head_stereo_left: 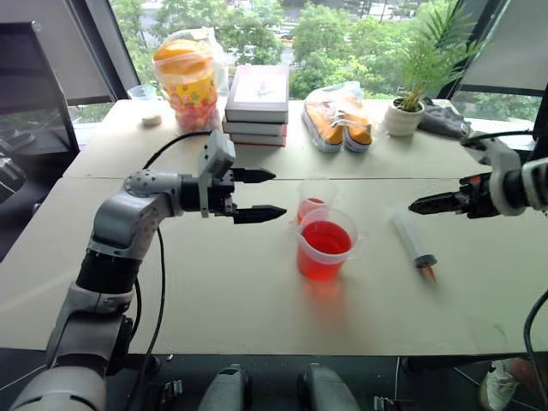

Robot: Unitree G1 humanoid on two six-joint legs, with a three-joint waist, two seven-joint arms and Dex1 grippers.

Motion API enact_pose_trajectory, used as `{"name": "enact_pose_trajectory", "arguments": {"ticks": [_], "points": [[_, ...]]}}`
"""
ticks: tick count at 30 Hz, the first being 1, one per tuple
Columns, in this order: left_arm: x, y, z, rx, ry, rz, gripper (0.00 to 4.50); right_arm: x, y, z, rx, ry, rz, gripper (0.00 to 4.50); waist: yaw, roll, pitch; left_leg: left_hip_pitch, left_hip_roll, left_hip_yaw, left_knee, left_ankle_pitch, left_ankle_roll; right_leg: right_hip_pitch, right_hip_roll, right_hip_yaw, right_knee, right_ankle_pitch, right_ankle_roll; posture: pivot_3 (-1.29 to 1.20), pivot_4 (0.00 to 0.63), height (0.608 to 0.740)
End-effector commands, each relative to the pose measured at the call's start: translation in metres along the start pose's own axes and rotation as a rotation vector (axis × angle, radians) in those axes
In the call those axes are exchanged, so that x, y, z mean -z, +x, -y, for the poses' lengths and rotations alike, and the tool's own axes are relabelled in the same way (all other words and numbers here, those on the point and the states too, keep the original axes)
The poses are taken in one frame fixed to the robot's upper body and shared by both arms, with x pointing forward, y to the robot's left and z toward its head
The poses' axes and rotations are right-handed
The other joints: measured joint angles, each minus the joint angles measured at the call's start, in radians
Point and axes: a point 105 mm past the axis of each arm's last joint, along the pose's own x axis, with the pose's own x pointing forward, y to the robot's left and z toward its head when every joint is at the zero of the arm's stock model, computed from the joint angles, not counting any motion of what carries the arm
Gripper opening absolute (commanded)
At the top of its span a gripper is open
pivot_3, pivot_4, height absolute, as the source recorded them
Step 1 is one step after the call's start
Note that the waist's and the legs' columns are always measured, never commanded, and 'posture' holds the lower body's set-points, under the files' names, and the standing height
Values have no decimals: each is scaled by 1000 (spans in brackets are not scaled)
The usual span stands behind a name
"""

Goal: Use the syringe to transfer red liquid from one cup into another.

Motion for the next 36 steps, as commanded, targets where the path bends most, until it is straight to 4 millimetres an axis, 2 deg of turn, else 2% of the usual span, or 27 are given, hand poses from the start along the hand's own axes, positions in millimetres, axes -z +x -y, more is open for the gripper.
{"name": "enact_pose_trajectory", "arguments": {"ticks": [1,7,14,17,21,22,23,26,29,32,33,35,36], "points": [[-11,-1,2,2,52,22,4500,-2,12,11,46,-33,-51,4428,-1,0,0,-1,0,0,0,0,0,0,0,0,-1,0,0,0,150,740],[-11,-3,5,-7,49,21,4500,4,46,19,64,-79,-138,4428,-2,0,0,-4,0,0,0,-1,1,-3,0,0,-2,1,1,0,150,740],[-6,-6,12,24,50,-12,4500,9,63,21,51,-129,-196,4428,-3,0,0,-5,0,0,1,0,1,-4,0,0,-1,1,1,0,150,740],[-1,-8,14,45,56,-43,4500,11,68,23,56,-151,-216,3605,-7,1,0,-4,0,0,1,0,1,-3,0,0,0,1,1,0,150,740],[0,-7,12,54,59,-51,4500,12,67,27,56,-148,-221,1695,-6,1,0,-3,0,0,1,0,0,-3,1,0,0,2,1,0,150,740],[0,-6,12,57,61,-51,4500,11,66,29,60,-141,-217,1456,-6,1,0,-3,0,0,1,0,0,-3,1,0,0,2,1,0,150,740],[0,-6,11,58,63,-50,4500,10,63,30,64,-131,-207,1453,-6,1,0,-3,0,0,1,0,0,-3,1,0,0,2,1,0,150,740],[0,-5,9,65,66,-48,4500,-3,47,33,84,-98,-131,1453,-5,1,0,-3,0,0,2,0,0,-3,1,0,0,2,1,0,150,740],[-1,-6,5,65,70,-47,4500,-27,21,28,92,-88,21,1453,-1,4,1,-4,-1,0,1,0,0,-4,0,0,0,2,1,0,150,740],[-5,-8,0,53,77,-37,4500,-64,-17,1,57,-163,315,1453,-1,4,1,-10,-1,0,2,0,0,-12,0,0,3,2,1,0,150,740],[-7,-7,-2,51,79,-33,4500,-78,-38,-17,1,-200,479,1453,-1,4,1,-13,-1,0,2,0,-1,-14,0,0,4,2,1,0,150,740],[-8,-6,-3,53,81,-32,4500,-88,-69,-43,-77,-236,707,1453,-3,4,1,-14,0,0,2,1,-1,-18,1,0,9,2,1,0,150,740],[-8,-7,-3,55,82,-33,4500,-88,-78,-53,-101,-241,777,1453,-3,4,1,-14,0,0,2,1,-1,-18,1,0,10,2,1,0,150,740]]}}
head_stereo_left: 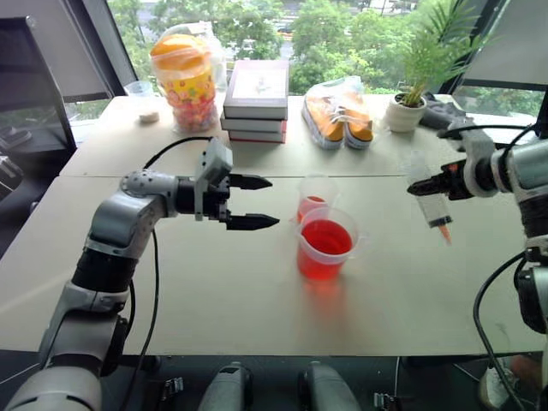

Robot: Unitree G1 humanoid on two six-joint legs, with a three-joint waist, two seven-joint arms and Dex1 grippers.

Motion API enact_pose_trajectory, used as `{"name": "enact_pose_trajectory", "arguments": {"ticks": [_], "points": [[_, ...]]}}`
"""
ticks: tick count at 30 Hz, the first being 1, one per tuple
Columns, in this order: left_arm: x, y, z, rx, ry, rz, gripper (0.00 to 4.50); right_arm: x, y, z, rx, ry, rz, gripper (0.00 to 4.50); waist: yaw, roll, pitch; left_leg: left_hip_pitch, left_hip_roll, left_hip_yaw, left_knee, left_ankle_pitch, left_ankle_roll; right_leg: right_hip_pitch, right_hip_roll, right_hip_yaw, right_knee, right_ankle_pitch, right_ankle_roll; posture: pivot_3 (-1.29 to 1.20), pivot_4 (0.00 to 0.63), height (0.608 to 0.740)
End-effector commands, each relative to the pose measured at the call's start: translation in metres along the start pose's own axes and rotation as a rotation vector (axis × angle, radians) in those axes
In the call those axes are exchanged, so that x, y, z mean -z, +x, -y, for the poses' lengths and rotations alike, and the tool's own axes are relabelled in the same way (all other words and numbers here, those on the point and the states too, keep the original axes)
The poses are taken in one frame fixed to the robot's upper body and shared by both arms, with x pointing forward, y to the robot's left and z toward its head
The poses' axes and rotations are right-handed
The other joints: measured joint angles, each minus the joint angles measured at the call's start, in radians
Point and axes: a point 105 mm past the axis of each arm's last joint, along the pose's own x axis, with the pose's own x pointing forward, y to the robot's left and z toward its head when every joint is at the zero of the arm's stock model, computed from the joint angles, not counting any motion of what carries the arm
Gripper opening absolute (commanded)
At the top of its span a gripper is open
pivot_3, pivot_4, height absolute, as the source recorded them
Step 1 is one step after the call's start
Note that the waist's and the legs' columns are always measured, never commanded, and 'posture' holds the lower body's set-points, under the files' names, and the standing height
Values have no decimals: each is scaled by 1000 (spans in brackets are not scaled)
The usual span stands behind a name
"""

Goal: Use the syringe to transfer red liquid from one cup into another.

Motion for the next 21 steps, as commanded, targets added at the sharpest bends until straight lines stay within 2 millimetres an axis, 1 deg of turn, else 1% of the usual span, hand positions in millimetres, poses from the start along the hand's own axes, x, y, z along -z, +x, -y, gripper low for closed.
{"name": "enact_pose_trajectory", "arguments": {"ticks": [1,2,3,4,8,9,11,14,16,21], "points": [[-12,-4,-1,6,58,14,4500,-47,-40,-35,-65,-58,348,1453,0,0,0,0,0,0,0,0,0,0,0,0,1,0,0,0,150,740],[-13,-4,-1,7,57,14,4500,-53,-48,-46,-94,-66,429,1453,1,0,0,0,0,0,1,0,0,0,0,0,2,0,0,0,150,740],[-16,-2,-2,7,53,21,4500,-57,-55,-59,-132,-83,503,1453,2,0,0,1,0,0,1,0,0,0,0,0,2,0,0,0,150,740],[-19,0,-3,8,50,26,4500,-58,-61,-67,-154,-92,552,1453,2,0,0,1,0,0,1,0,0,1,0,0,2,0,0,0,150,740],[-22,-1,-9,6,44,24,4500,-60,-71,-112,-288,-139,743,1453,1,0,0,2,-1,0,4,2,1,3,-1,0,4,1,0,0,150,740],[-22,0,-10,8,44,23,4500,-55,-70,-122,-316,-144,769,1453,1,-1,-1,2,-1,0,4,2,1,3,-1,0,4,2,0,0,150,740],[-22,1,-12,12,32,21,4500,-40,-62,-139,-356,-150,794,1453,1,-2,-1,3,-1,0,3,3,1,3,-1,0,4,2,0,0,150,740],[-18,1,-14,21,22,11,4500,-22,-44,-152,-349,-134,793,1453,-1,-2,-1,3,-1,0,3,3,1,3,-1,0,4,2,0,0,150,740],[-21,3,-13,32,22,16,4500,-8,-33,-156,-332,-132,785,1453,-2,-1,-1,3,-1,0,3,3,1,3,-1,0,5,2,0,0,150,740],[-31,8,-14,57,44,35,4500,22,-12,-156,-283,-137,756,1453,-2,-1,-1,3,-1,0,3,4,0,3,0,0,5,2,0,0,150,740]]}}
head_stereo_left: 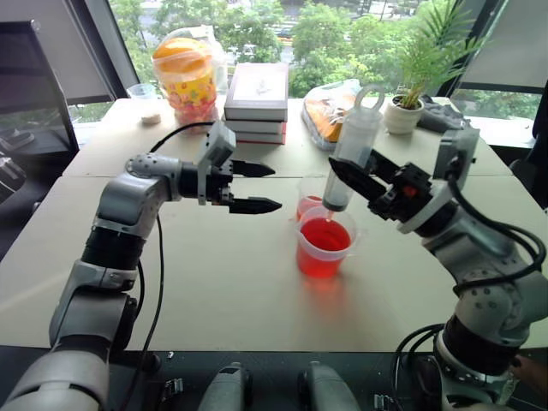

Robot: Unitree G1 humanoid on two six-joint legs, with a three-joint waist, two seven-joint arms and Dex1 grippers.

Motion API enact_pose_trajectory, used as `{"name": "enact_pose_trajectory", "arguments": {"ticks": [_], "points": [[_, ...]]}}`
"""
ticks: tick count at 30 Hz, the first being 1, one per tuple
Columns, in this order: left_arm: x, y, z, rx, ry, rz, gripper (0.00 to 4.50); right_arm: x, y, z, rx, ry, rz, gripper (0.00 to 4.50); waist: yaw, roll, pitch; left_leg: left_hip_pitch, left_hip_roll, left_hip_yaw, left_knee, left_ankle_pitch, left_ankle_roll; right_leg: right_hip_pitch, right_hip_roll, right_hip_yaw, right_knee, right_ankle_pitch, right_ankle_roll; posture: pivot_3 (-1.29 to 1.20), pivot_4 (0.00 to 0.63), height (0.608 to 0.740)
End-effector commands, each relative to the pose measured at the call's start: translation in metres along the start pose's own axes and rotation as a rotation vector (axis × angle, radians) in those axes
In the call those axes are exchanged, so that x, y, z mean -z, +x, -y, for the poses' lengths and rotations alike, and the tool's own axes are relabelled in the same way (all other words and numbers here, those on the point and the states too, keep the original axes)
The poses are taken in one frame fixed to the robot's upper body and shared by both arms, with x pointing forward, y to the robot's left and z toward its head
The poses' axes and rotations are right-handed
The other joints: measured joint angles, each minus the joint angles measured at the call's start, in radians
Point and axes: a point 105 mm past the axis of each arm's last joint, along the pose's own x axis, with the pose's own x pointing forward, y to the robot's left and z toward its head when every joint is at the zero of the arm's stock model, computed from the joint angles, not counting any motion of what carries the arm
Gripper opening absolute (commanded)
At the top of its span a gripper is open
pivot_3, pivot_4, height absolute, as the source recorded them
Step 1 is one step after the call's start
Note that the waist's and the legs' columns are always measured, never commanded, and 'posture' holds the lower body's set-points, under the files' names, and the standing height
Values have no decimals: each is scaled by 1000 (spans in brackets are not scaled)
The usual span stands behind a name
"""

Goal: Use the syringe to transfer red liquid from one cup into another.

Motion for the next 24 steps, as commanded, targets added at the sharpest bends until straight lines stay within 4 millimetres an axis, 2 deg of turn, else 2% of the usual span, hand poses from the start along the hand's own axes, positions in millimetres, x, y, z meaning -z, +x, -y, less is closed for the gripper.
{"name": "enact_pose_trajectory", "arguments": {"ticks": [1,7,13,17,24], "points": [[-19,4,1,24,67,26,4500,5,-2,-2,22,-76,46,1453,0,0,0,0,0,0,0,0,0,0,0,0,0,0,0,0,150,740],[-36,12,1,54,88,68,4500,25,-5,-3,44,-102,28,1453,-3,0,0,1,0,0,0,0,0,0,1,0,1,0,0,0,150,740],[-53,21,3,92,73,136,4500,31,-5,-4,45,-121,13,1453,-2,0,0,3,0,0,0,1,-1,2,1,0,1,0,0,0,150,740],[-64,35,10,156,64,185,4500,37,-6,-5,44,-137,-12,1453,2,0,0,3,0,0,0,1,-1,3,1,0,1,0,0,0,150,740],[-71,51,11,168,46,214,4500,39,-7,-7,38,-143,-24,1453,-2,0,0,4,0,0,0,1,-1,3,1,0,1,0,0,0,150,740]]}}
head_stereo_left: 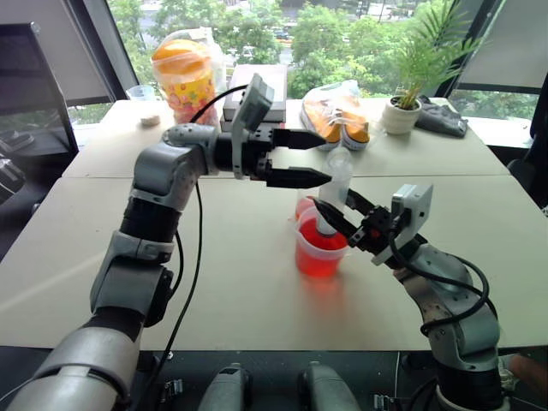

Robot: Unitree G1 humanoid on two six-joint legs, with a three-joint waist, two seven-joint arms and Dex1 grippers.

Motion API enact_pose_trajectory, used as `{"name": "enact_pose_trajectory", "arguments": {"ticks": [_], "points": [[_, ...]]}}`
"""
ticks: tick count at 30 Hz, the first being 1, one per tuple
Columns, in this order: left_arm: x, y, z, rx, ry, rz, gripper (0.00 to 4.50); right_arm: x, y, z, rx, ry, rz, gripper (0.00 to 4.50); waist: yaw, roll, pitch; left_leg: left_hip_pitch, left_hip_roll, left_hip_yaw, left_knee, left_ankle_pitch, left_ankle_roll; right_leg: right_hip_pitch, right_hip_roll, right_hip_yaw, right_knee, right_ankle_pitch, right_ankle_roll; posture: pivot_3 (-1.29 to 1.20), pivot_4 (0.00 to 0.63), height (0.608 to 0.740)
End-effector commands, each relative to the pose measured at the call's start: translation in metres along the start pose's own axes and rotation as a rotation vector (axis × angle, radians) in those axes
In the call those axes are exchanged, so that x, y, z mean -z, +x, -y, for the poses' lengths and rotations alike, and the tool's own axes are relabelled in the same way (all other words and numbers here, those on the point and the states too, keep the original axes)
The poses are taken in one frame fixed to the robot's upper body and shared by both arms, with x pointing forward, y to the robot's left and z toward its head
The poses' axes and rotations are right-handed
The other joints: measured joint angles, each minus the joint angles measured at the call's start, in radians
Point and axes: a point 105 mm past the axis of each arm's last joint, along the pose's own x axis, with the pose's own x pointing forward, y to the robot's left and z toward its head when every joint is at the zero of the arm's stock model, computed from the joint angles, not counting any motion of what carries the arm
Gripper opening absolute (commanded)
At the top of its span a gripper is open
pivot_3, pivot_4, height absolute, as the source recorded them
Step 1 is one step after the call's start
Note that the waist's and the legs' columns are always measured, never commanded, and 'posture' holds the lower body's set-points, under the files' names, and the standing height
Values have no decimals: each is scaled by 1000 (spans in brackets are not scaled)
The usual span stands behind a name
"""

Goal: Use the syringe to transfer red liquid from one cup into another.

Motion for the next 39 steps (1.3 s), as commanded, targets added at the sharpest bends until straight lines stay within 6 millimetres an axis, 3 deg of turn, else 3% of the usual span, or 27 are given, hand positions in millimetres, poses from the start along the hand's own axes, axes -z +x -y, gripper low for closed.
{"name": "enact_pose_trajectory", "arguments": {"ticks": [1,5,7,9,15,25,39], "points": [[-9,9,-2,-13,50,12,4500,-9,1,-4,-13,-28,38,1453,-1,0,0,0,0,0,0,0,0,0,0,0,0,0,0,0,150,740],[-6,16,-1,-10,43,13,4500,-9,1,-5,-15,-34,35,1453,0,0,0,0,0,0,0,0,0,0,0,0,0,0,0,0,150,740],[-5,17,-1,-11,43,8,3956,-9,1,-5,-14,-35,34,1453,0,0,0,0,0,0,0,0,0,0,0,0,0,0,0,0,150,740],[-2,19,-1,-7,43,0,3296,-9,1,-5,-15,-35,32,1453,0,0,0,0,0,0,0,0,0,0,0,0,0,0,0,0,150,740],[-3,22,2,13,46,4,170,-9,2,-6,-21,-30,30,1453,1,0,0,0,0,0,0,0,0,0,0,0,0,0,0,0,150,740],[-36,17,1,15,95,59,71,9,1,-10,-58,47,-22,1453,1,0,0,0,0,0,0,0,0,1,0,0,0,0,0,0,150,740],[-58,7,-15,-66,152,87,71,35,-6,-11,-80,128,-89,1453,1,0,0,2,0,0,0,0,0,2,0,0,0,0,0,0,150,740]]}}
